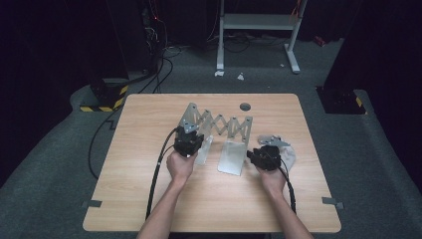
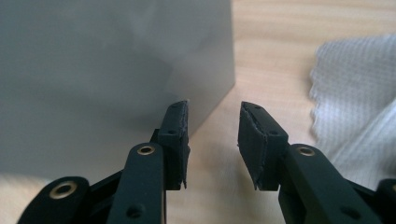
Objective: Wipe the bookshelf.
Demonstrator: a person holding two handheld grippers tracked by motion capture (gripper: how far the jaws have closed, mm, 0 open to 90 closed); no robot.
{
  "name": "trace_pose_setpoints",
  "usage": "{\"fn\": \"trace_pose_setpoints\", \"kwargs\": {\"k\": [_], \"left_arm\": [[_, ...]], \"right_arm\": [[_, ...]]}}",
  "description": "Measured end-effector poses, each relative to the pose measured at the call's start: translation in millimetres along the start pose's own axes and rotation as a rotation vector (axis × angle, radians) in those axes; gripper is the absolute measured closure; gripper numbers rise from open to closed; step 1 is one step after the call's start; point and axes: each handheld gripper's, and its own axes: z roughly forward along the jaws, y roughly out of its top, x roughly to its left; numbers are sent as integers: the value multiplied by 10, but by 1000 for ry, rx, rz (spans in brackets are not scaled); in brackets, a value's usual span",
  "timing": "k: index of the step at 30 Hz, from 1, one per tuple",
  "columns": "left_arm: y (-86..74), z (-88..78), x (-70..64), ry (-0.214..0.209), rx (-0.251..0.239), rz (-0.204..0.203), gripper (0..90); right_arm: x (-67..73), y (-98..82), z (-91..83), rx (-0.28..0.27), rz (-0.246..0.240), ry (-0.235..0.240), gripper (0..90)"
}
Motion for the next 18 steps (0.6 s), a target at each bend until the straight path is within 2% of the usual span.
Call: {"fn": "trace_pose_setpoints", "kwargs": {"k": [3,5,8,14,18], "left_arm": [[-2,-2,-2,-3,-1,-3,873],[-5,-1,-12,-7,-2,0,871],[-7,7,-9,-17,-7,-7,867],[-9,15,7,-40,-13,-4,862],[5,32,19,-55,-14,-11,856]], "right_arm": [[-18,80,20,-8,16,-24,611],[-49,95,27,-11,46,-12,616],[0,77,23,1,27,-18,669],[52,28,-17,3,17,-3,683],[135,10,-16,4,-4,6,687]]}}
